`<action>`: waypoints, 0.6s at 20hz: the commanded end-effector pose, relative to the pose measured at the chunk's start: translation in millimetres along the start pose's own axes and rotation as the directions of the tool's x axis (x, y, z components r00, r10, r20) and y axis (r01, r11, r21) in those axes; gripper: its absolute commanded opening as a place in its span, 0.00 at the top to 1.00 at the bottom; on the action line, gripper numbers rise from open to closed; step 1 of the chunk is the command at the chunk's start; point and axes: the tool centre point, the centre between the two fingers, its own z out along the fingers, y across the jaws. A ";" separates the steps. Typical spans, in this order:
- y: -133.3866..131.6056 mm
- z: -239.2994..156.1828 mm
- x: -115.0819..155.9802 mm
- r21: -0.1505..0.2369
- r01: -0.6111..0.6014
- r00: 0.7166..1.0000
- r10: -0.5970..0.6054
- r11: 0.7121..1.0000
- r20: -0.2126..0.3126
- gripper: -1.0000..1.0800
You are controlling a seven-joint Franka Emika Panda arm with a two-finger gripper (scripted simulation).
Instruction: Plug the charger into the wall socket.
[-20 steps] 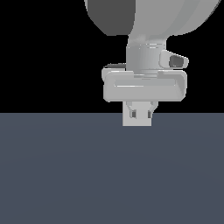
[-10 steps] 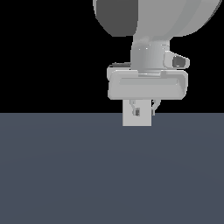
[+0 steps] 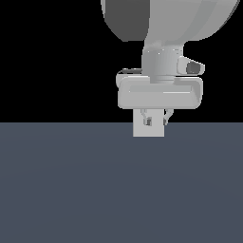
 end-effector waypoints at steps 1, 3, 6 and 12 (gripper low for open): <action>-0.2 1.1 3.9 0.000 0.000 1.000 0.000 1.000 0.000 1.00; -0.2 2.7 8.8 0.000 0.000 1.000 0.000 1.000 0.000 1.00; -0.3 5.9 18.6 0.000 0.000 1.000 0.000 1.000 0.000 1.00; -0.5 12.6 37.8 0.000 0.001 1.000 -0.001 1.000 0.000 1.00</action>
